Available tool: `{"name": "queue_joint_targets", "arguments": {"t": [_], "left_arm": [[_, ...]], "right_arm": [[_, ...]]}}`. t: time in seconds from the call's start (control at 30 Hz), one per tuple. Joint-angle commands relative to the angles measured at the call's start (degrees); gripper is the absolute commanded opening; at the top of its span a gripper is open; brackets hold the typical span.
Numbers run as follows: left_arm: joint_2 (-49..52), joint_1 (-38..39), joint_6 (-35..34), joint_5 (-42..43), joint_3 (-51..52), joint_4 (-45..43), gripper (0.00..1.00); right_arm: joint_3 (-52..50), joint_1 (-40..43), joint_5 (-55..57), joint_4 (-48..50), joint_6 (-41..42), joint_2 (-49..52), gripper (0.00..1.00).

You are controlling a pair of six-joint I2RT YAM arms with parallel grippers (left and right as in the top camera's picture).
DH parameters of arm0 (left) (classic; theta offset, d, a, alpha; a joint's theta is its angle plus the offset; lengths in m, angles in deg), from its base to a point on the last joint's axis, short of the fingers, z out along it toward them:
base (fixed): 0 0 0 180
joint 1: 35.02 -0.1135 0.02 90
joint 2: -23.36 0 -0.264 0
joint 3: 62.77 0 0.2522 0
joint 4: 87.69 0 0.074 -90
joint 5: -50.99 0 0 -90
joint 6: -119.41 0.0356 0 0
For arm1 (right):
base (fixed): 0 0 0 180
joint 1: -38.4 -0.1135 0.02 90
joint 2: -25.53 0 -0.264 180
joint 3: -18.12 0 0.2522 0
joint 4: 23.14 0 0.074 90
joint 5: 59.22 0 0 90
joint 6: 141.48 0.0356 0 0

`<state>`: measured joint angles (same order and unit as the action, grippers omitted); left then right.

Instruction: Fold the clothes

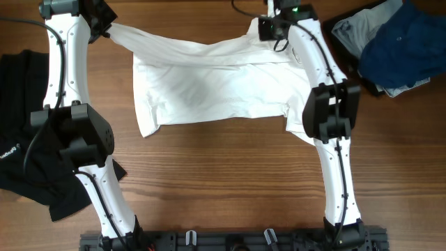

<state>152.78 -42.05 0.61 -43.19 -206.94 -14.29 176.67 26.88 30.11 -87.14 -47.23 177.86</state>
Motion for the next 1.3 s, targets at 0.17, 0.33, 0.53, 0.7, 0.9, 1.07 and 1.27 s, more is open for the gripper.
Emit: {"name": "queue_joint_targets", "arguments": {"t": [0.17,0.33,0.53,0.7,0.9,1.07,1.27], "left_arm": [[-2.2,-0.2,0.0,0.3,-0.1,0.5,0.04],[-2.2,-0.2,0.0,0.3,-0.1,1.1,0.04],[-2.2,-0.2,0.0,3.8,-0.1,0.9,0.04],[-2.2,-0.2,0.1,3.5,-0.1,-6.1,0.04],[-2.2,-0.2,0.1,3.5,-0.1,-18.6,0.04],[-2.1,-0.2,0.1,0.2,-0.1,-24.4,0.04],[-1.4,-0.5,0.1,-1.8,-0.1,-28.2,0.04]], "right_arm": [[2.6,3.9,5.7,1.3,-9.4,-12.2,0.04],[2.6,4.0,6.3,1.3,-14.3,-14.3,0.04],[2.6,4.0,10.0,1.6,-16.8,-18.0,0.04],[2.6,4.9,11.9,4.8,-17.4,-21.0,0.04],[2.6,5.3,11.6,6.1,-16.1,-22.1,0.04],[2.6,5.3,11.6,6.7,-16.0,-22.1,0.05],[2.6,6.1,11.1,9.4,-14.5,-21.9,0.04]]}}
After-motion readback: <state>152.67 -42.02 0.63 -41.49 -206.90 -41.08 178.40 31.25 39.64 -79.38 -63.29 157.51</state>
